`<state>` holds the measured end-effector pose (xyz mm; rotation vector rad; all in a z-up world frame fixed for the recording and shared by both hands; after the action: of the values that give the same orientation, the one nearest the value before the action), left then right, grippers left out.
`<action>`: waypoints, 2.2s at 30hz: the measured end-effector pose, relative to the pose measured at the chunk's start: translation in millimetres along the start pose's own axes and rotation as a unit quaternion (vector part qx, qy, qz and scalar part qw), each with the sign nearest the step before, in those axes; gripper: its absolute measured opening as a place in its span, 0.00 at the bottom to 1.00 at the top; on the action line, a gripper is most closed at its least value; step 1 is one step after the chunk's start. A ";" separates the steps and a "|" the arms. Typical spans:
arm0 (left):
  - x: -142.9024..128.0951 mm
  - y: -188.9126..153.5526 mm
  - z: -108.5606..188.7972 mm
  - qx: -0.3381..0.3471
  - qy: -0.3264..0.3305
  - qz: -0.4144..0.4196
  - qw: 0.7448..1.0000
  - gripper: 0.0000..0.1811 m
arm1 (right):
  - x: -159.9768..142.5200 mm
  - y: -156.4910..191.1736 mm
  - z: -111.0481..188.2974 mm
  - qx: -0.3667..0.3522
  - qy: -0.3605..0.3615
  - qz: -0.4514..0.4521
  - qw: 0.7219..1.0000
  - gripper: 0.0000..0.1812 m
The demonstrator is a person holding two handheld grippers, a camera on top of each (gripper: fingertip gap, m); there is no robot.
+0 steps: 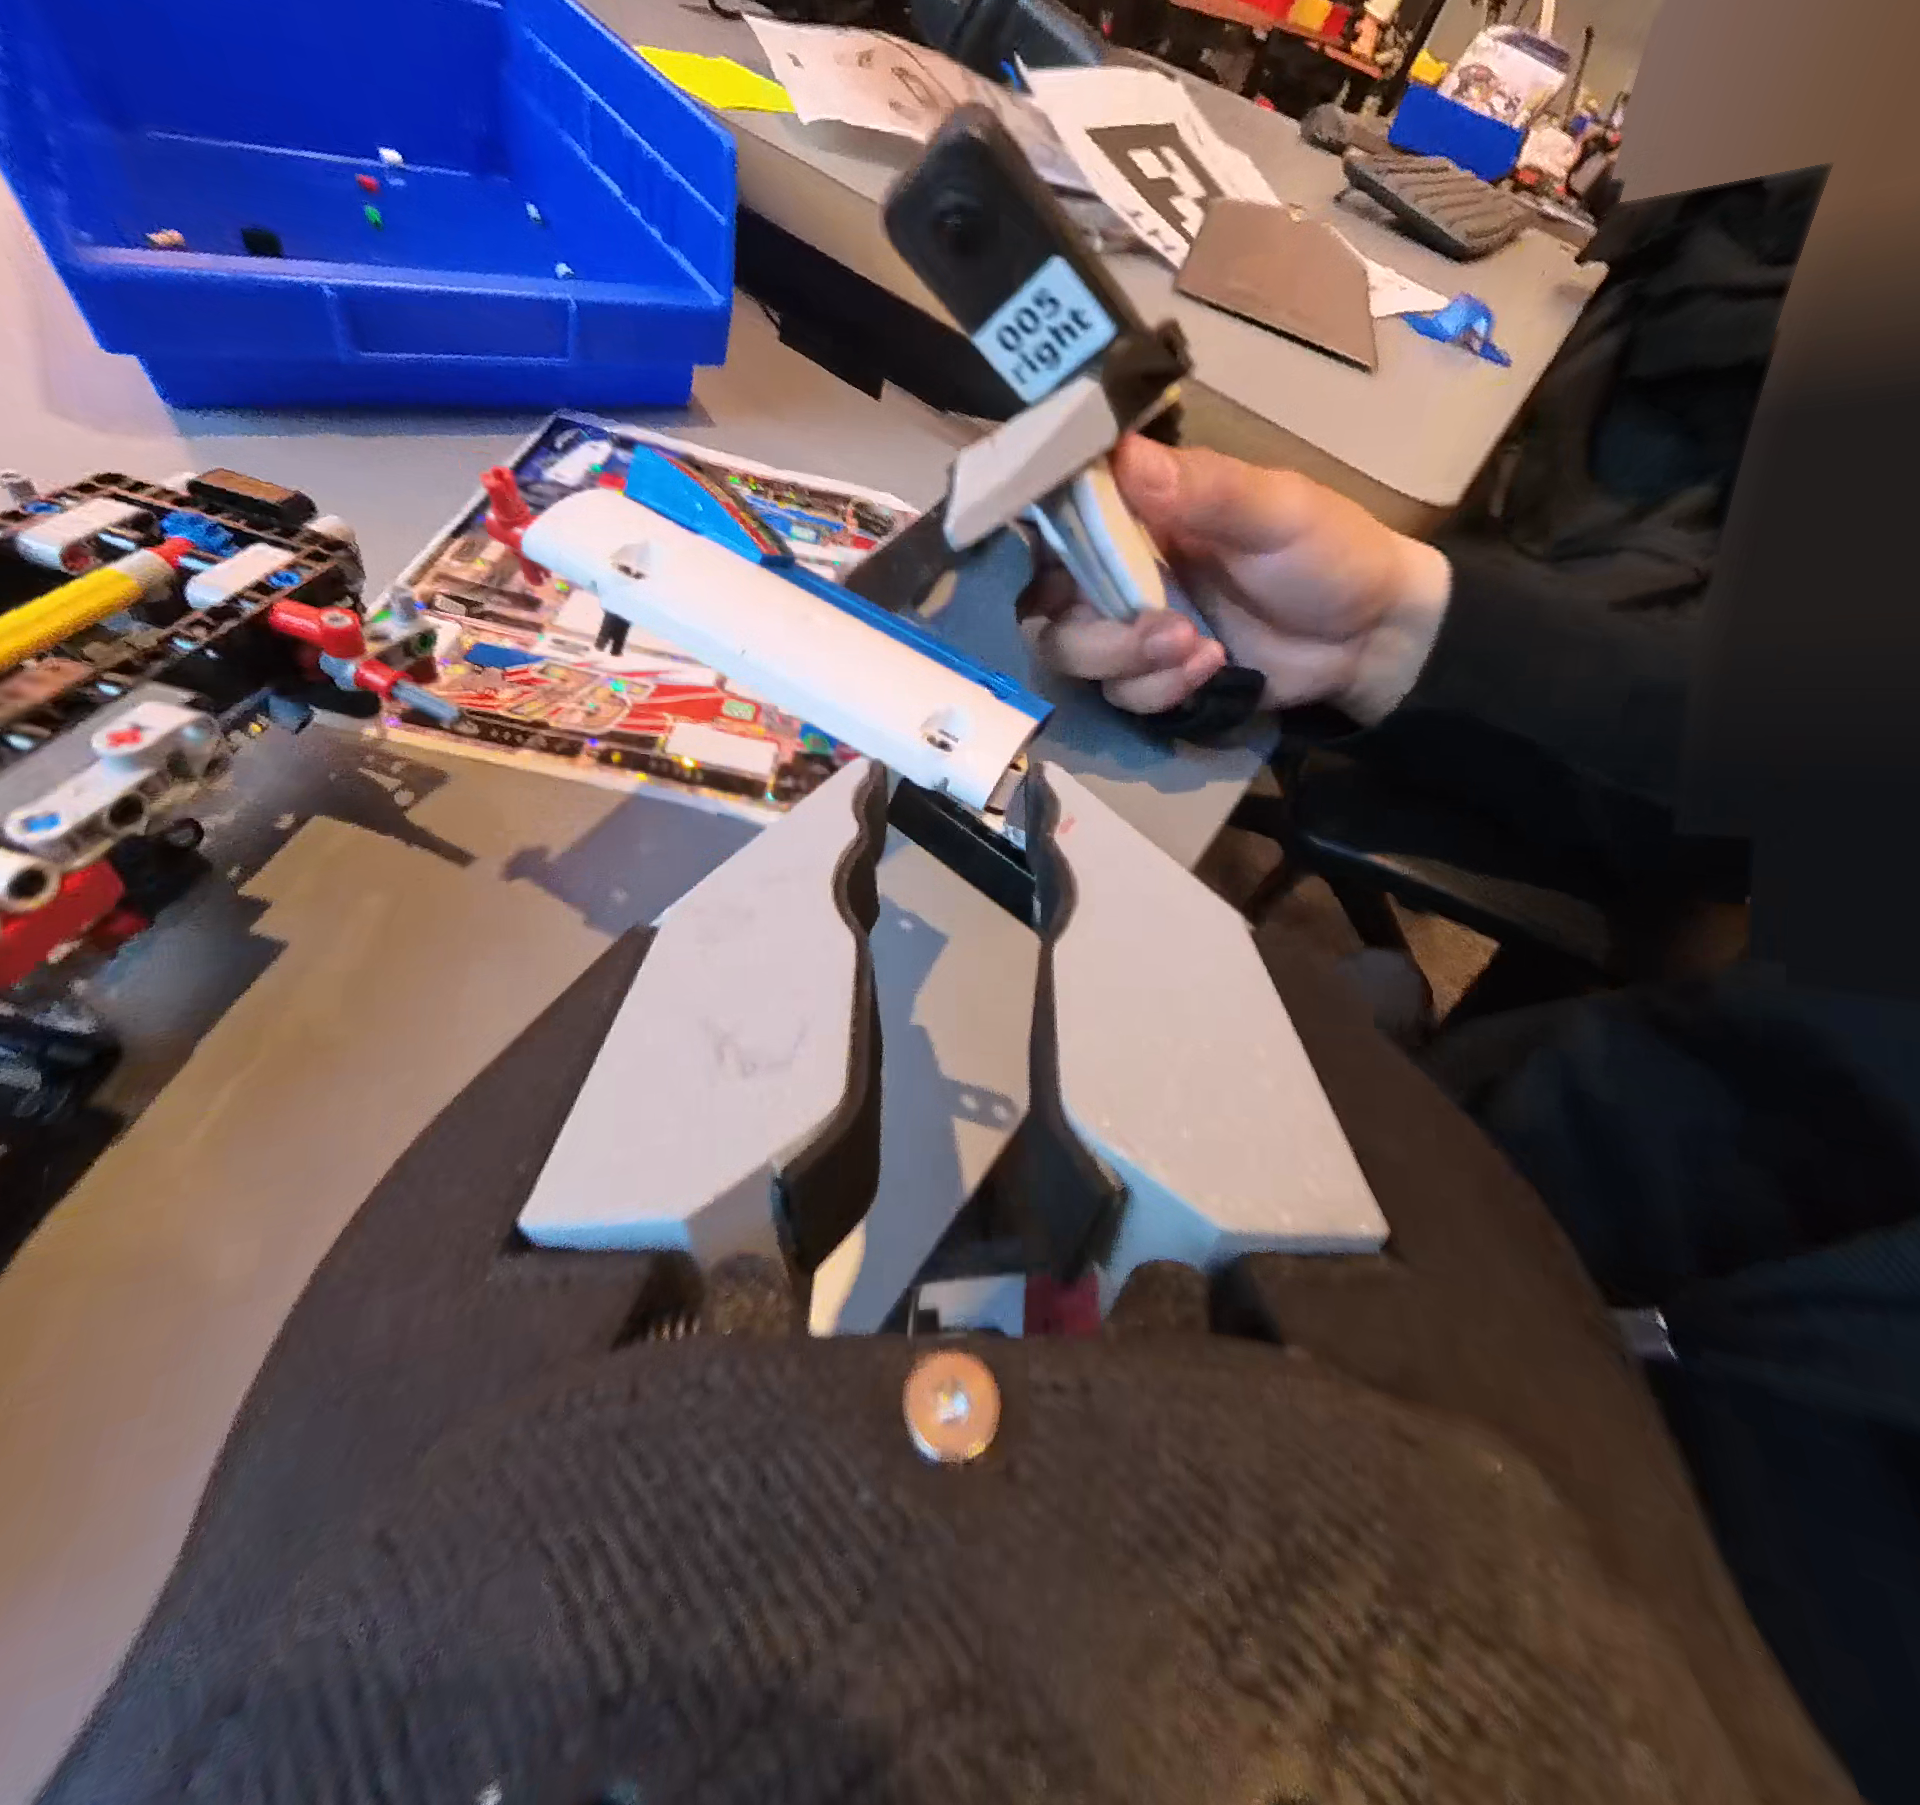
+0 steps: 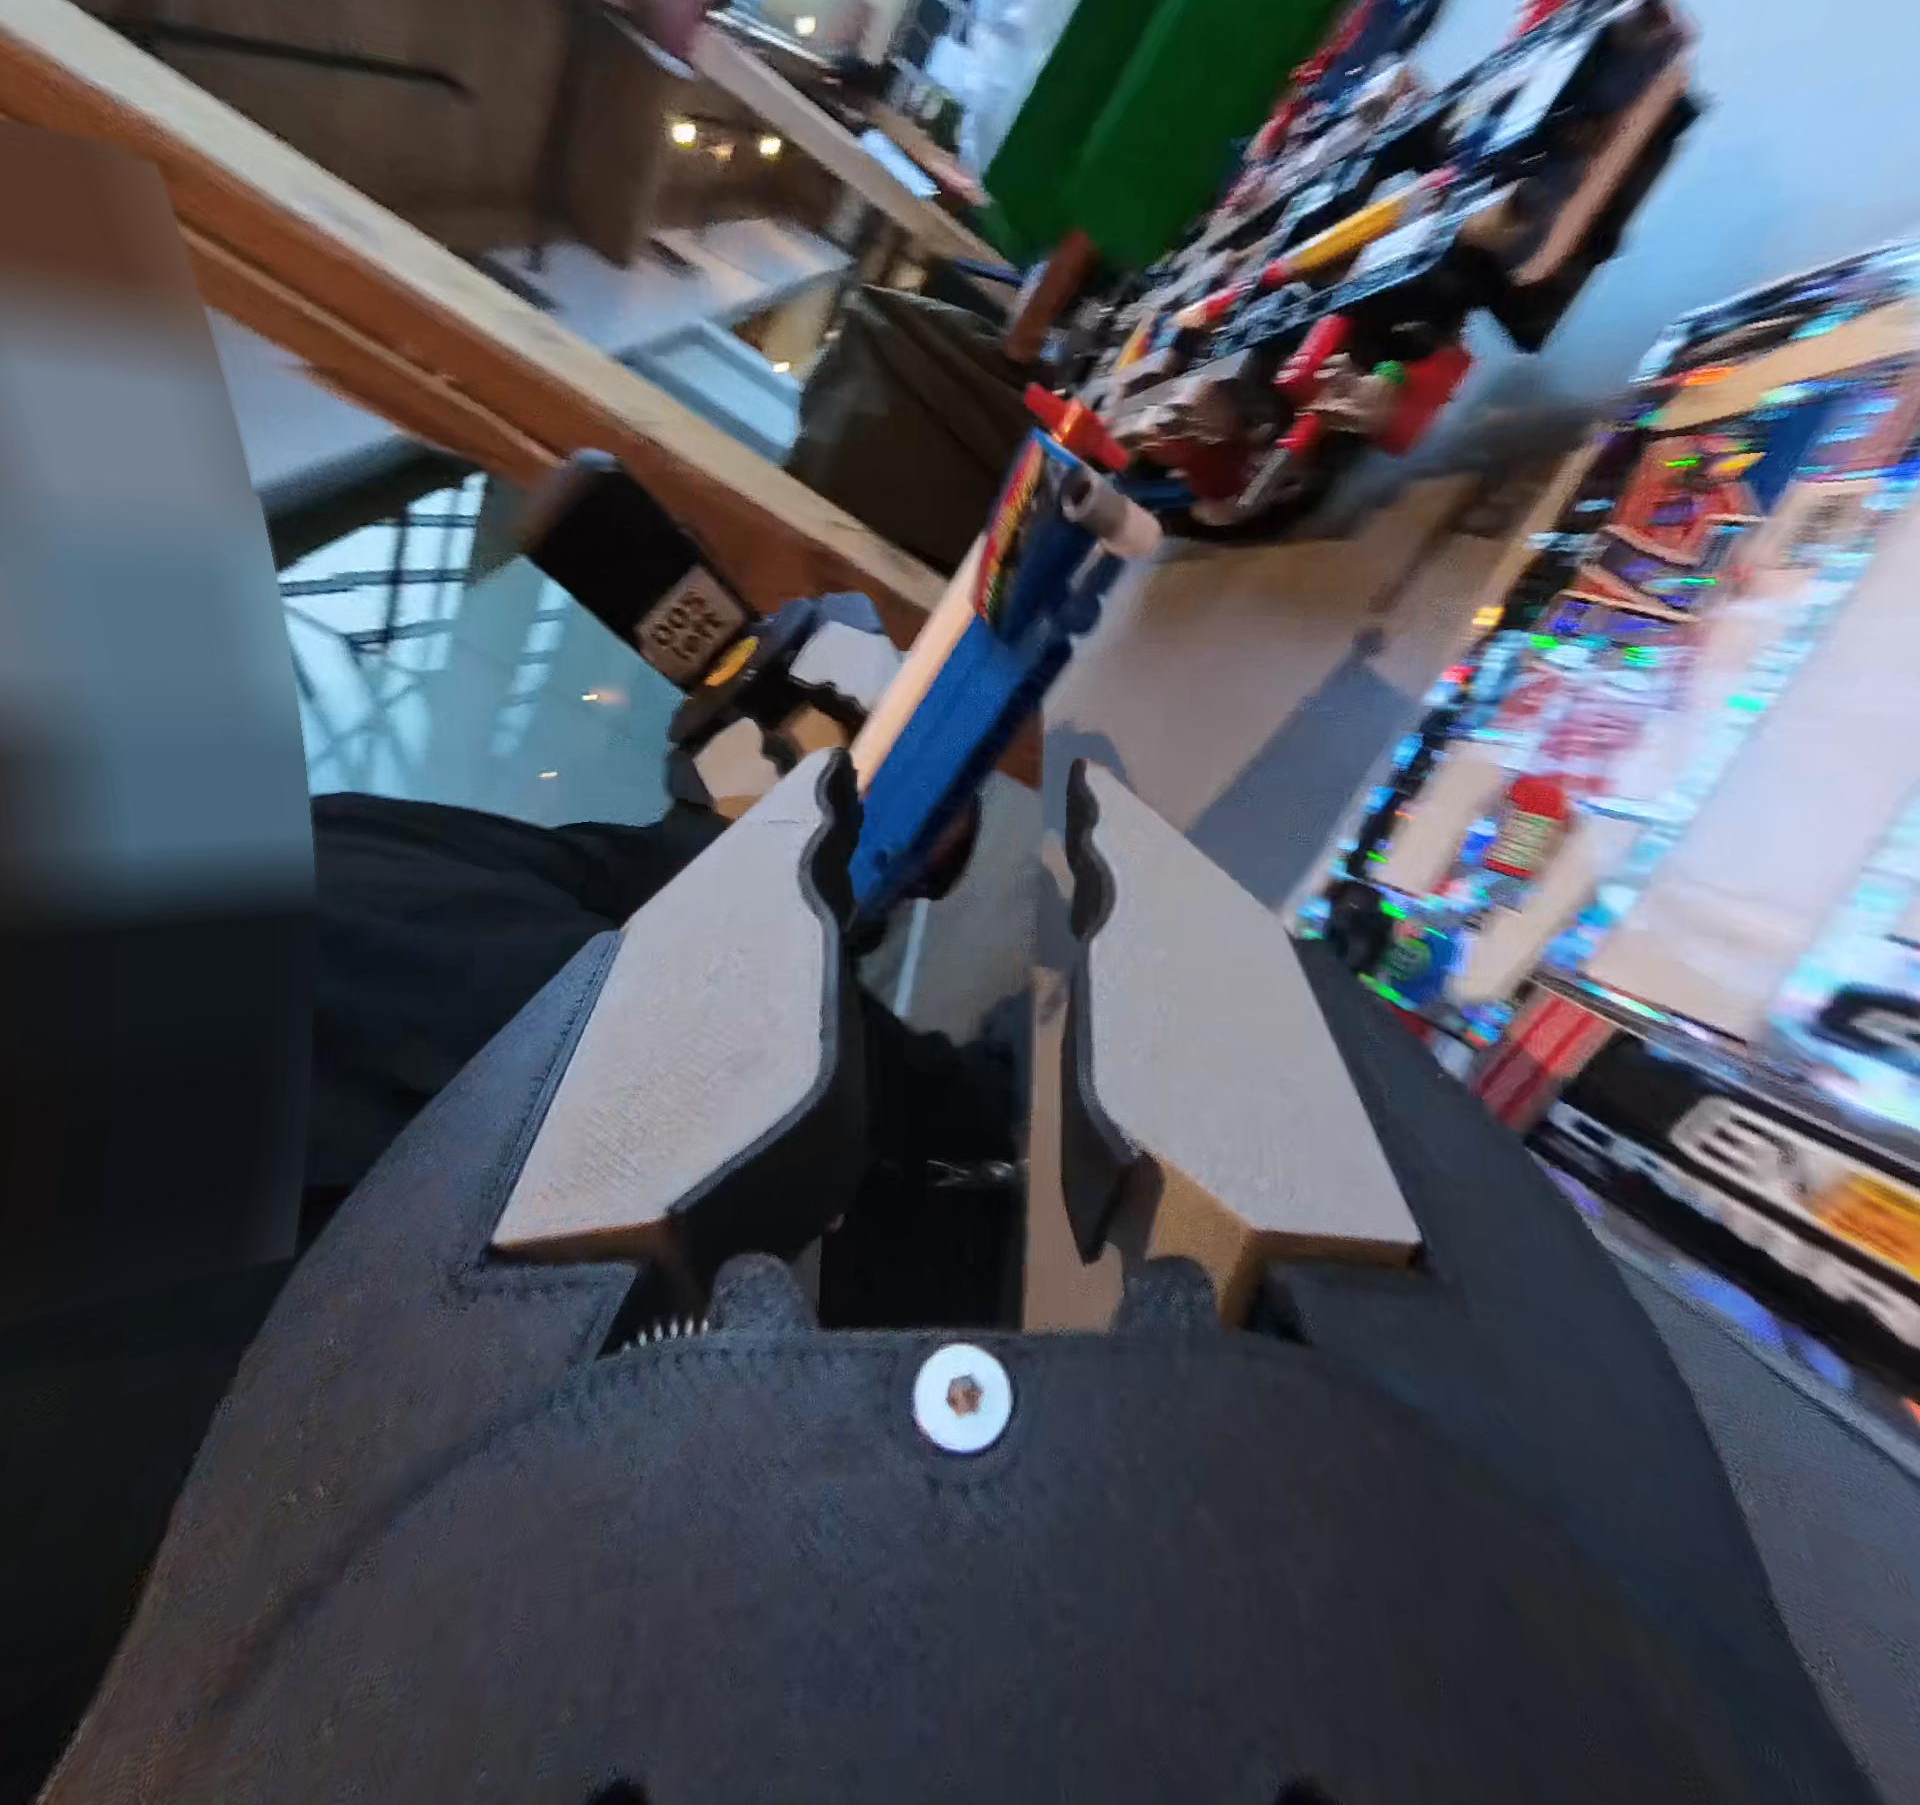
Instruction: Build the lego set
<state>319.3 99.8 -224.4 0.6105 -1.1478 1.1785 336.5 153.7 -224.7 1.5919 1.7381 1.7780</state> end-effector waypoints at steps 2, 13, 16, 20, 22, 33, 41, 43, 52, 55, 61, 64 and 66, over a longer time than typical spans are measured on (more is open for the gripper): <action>-6.5 -1.6 6.8 -0.001 0.007 -0.011 1.000 0.13 | -2.9 -1.3 -11.5 0.017 0.010 -0.011 1.000 0.19; -16.5 8.2 13.9 0.010 0.018 -0.036 0.999 0.12 | 9.7 6.6 -46.7 0.050 0.025 0.012 0.998 0.03; -18.5 13.7 15.2 0.028 0.022 -0.044 0.998 0.13 | 10.7 10.3 -58.1 0.027 0.063 0.060 0.996 0.03; -21.1 20.3 18.1 0.033 0.034 -0.032 0.998 0.18 | 13.2 9.5 -66.0 -0.022 0.118 0.124 0.985 0.03; -23.1 25.9 21.0 0.037 0.042 -0.023 0.998 0.21 | 15.4 9.4 -67.7 -0.039 0.135 0.147 0.979 0.03; -19.2 58.5 59.3 0.055 0.052 0.013 0.997 0.24 | 12.7 12.0 -79.2 -0.187 0.243 0.434 0.847 0.02; -19.0 64.3 81.2 -0.012 0.045 0.102 0.994 0.31 | -14.4 -7.2 -96.0 -0.329 0.336 0.728 0.499 0.02; -17.4 64.0 83.5 -0.040 0.043 0.139 0.989 0.35 | -19.2 -13.0 -98.6 -0.333 0.346 0.748 0.458 0.02; -15.0 63.8 70.8 -0.127 0.053 0.287 0.948 0.23 | -32.1 -25.1 -110.4 -0.331 0.360 0.788 0.374 0.02; -22.8 67.3 65.1 -0.104 0.065 0.274 0.954 0.15 | -34.4 -26.9 -111.3 -0.332 0.362 0.788 0.372 0.02; -31.8 69.0 64.5 -0.089 0.081 0.201 0.972 0.13 | -42.2 -37.2 -110.7 -0.313 0.374 0.778 0.396 0.03; -33.9 74.9 66.3 -0.064 0.073 0.142 0.985 0.13 | -41.3 -39.7 -107.2 -0.309 0.375 0.765 0.423 0.06; -34.5 82.6 69.0 -0.039 0.067 0.098 0.992 0.13 | -39.5 -39.0 -104.3 -0.308 0.370 0.756 0.445 0.06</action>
<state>218.6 53.5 -246.7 0.3583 -1.1536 1.3145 253.7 73.2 -249.7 1.9943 -1.3624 3.3170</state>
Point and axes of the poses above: each gripper's, where its closed fingertips meet, z back along the fingers, x out of its top, y = z × x across the jaws, the point moved 1 cm from there along z, back along the fingers, and after that the axes turned 15 degrees about x, right-handed, at the moved point
